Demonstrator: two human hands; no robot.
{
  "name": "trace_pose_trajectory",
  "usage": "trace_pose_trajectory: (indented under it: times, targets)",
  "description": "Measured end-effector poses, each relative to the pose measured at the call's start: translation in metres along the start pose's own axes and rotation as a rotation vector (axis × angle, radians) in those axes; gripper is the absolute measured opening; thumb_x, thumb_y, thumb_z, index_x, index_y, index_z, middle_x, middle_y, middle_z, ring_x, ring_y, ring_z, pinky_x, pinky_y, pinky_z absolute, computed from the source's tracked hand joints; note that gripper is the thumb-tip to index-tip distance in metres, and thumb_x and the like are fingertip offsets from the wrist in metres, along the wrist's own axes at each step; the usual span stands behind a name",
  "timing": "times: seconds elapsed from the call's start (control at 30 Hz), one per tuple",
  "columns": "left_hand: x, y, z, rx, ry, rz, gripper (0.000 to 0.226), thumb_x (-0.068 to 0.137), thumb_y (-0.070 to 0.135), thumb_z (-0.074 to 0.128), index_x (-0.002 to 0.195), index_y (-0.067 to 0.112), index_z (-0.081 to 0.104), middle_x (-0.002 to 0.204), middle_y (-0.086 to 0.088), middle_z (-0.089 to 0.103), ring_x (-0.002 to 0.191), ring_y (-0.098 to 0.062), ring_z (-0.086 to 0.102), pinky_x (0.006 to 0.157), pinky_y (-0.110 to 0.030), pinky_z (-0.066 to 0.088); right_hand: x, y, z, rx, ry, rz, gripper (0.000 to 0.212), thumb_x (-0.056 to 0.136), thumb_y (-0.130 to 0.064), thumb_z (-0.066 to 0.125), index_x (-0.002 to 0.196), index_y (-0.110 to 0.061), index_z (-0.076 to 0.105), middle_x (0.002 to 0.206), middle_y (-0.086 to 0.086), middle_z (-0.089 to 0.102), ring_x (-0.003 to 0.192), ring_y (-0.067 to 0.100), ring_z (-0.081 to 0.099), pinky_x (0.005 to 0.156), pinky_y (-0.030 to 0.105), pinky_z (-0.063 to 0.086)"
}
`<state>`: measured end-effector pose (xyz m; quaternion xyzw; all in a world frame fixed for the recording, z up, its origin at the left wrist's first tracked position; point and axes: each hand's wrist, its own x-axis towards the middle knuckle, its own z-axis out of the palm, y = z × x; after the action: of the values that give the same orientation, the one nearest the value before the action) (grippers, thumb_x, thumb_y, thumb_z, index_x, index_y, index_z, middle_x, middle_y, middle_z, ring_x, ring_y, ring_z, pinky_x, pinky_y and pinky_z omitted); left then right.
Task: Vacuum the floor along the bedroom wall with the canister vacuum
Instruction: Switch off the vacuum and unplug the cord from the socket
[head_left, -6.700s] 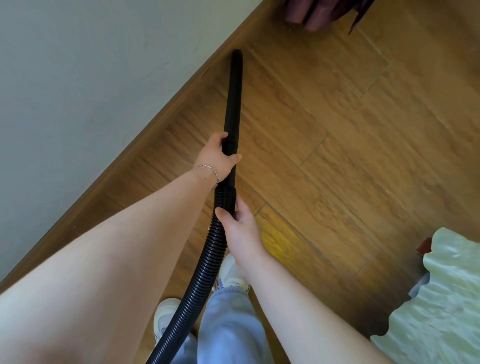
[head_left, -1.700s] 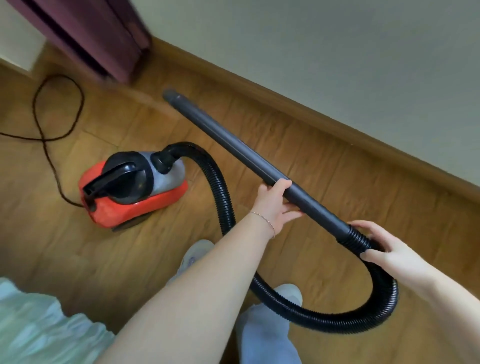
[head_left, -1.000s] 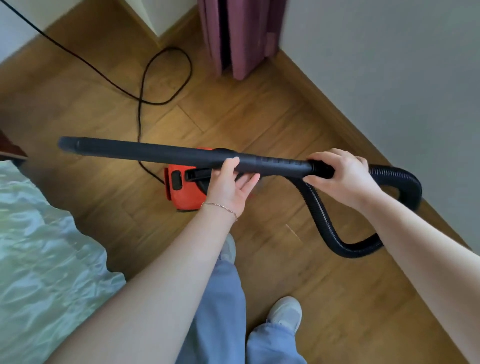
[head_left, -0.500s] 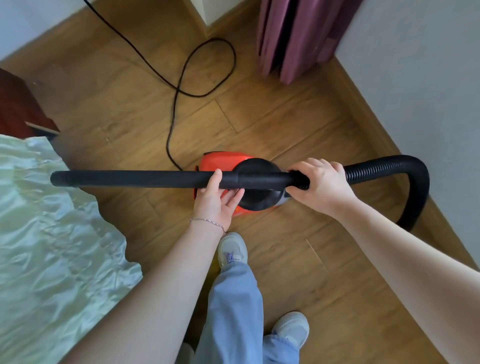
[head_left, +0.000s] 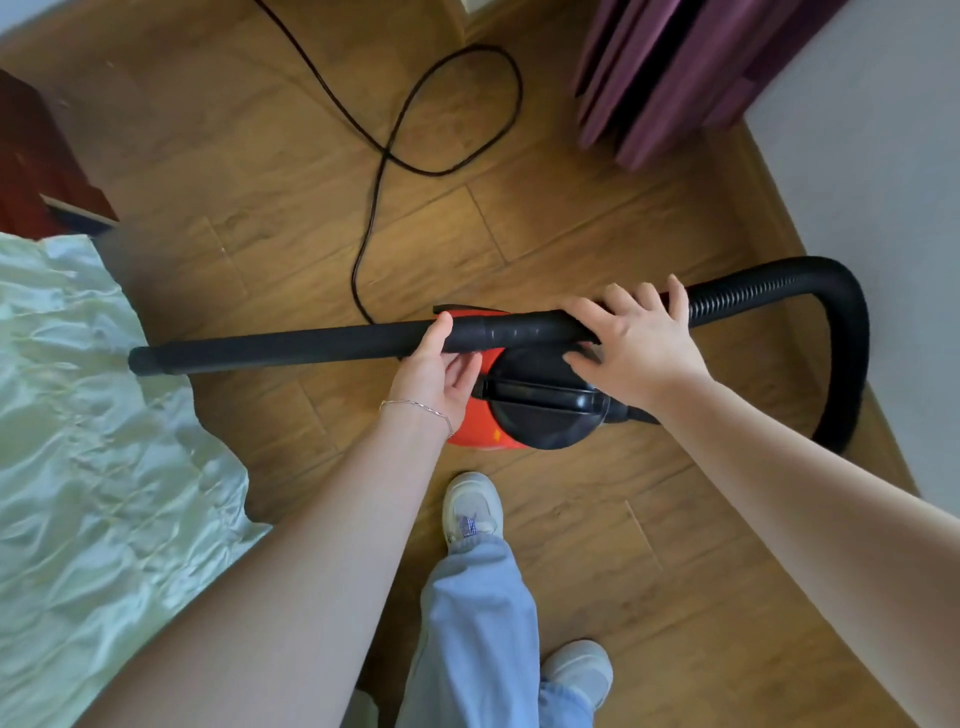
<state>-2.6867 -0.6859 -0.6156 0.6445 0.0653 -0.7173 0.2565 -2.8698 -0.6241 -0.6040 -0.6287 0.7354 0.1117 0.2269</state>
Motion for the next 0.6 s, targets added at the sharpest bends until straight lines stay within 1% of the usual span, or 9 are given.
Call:
trace_pose_trajectory:
  times: [0.07,0.13,0.2,0.27,0.37,0.43,0.5,0.53,0.6]
  targets:
    - [0.005,0.005,0.003,0.004,-0.023,-0.03,0.023,0.086,0.025,0.067,0.098,0.006,0.061,0.101,-0.01,0.067,0.092,-0.014,0.062,0.083,-0.022,0.053,0.011,-0.007,-0.004,-0.016,0.019,-0.011,0.05,0.087,-0.047,0.054,0.13,-0.022,0.049,0.129,0.003,0.052,0.129,0.03,0.037,0.112,0.059,0.003]
    - [0.009,0.005,0.005,0.036,-0.054,-0.055,0.038,0.084,0.029,0.069,0.112,0.004,0.061,0.109,-0.01,0.067,0.091,-0.013,0.064,0.077,-0.019,0.055,0.022,-0.017,-0.007,-0.02,0.011,-0.029,0.05,0.087,-0.047,0.057,0.125,-0.017,0.049,0.127,0.003,0.054,0.126,0.028,0.041,0.113,0.053,0.01]
    - [0.016,0.005,0.006,0.046,-0.067,-0.053,0.048,0.084,0.03,0.069,0.121,0.004,0.057,0.115,-0.011,0.066,0.09,-0.012,0.064,0.073,-0.018,0.056,0.032,-0.027,-0.004,-0.016,-0.02,-0.061,0.048,0.089,-0.046,0.055,0.128,-0.02,0.045,0.123,0.003,0.055,0.118,0.029,0.045,0.107,0.045,0.022]
    - [0.024,0.007,0.002,0.081,-0.057,-0.01,0.049,0.084,0.031,0.069,0.123,0.004,0.055,0.114,-0.012,0.066,0.09,-0.012,0.065,0.07,-0.019,0.057,0.041,-0.035,0.001,0.027,-0.051,-0.052,0.046,0.093,-0.044,0.05,0.134,-0.025,0.044,0.124,0.003,0.053,0.116,0.031,0.044,0.101,0.042,0.027]
    - [0.035,0.014,-0.013,0.264,-0.074,0.115,0.04,0.09,0.034,0.059,0.12,0.008,0.054,0.114,-0.01,0.065,0.097,-0.014,0.064,0.076,-0.022,0.054,0.053,-0.043,0.01,0.067,-0.074,-0.023,0.044,0.095,-0.045,0.046,0.135,-0.028,0.044,0.126,0.004,0.052,0.116,0.032,0.043,0.101,0.042,0.027]
    - [0.041,0.016,-0.027,0.452,-0.084,0.196,0.026,0.093,0.038,0.051,0.109,0.017,0.055,0.112,-0.004,0.062,0.101,-0.015,0.06,0.08,-0.025,0.049,0.059,-0.046,0.016,0.052,-0.071,-0.015,0.043,0.095,-0.044,0.046,0.134,-0.027,0.045,0.125,0.005,0.052,0.115,0.033,0.043,0.1,0.043,0.027]
    - [0.048,0.013,-0.044,0.635,-0.034,0.279,0.021,0.087,0.047,0.051,0.094,0.027,0.053,0.103,0.0,0.058,0.097,-0.017,0.056,0.084,-0.03,0.045,0.062,-0.047,0.023,0.03,-0.085,-0.006,0.042,0.095,-0.044,0.046,0.134,-0.027,0.045,0.126,0.005,0.052,0.114,0.033,0.043,0.1,0.043,0.026]
    - [0.053,0.008,-0.053,0.714,0.008,0.322,0.024,0.083,0.049,0.053,0.093,0.028,0.054,0.103,0.0,0.057,0.097,-0.018,0.055,0.088,-0.033,0.045,0.063,-0.047,0.027,0.024,-0.097,-0.006,0.042,0.095,-0.044,0.047,0.134,-0.028,0.045,0.126,0.005,0.052,0.115,0.033,0.043,0.1,0.043,0.026]
    - [0.058,-0.005,-0.069,0.881,0.087,0.384,0.038,0.084,0.046,0.058,0.113,0.022,0.056,0.118,-0.002,0.057,0.108,-0.018,0.054,0.097,-0.035,0.043,0.063,-0.046,0.035,0.012,-0.124,-0.007,0.041,0.094,-0.043,0.048,0.133,-0.028,0.046,0.125,0.005,0.052,0.114,0.033,0.042,0.1,0.043,0.026]
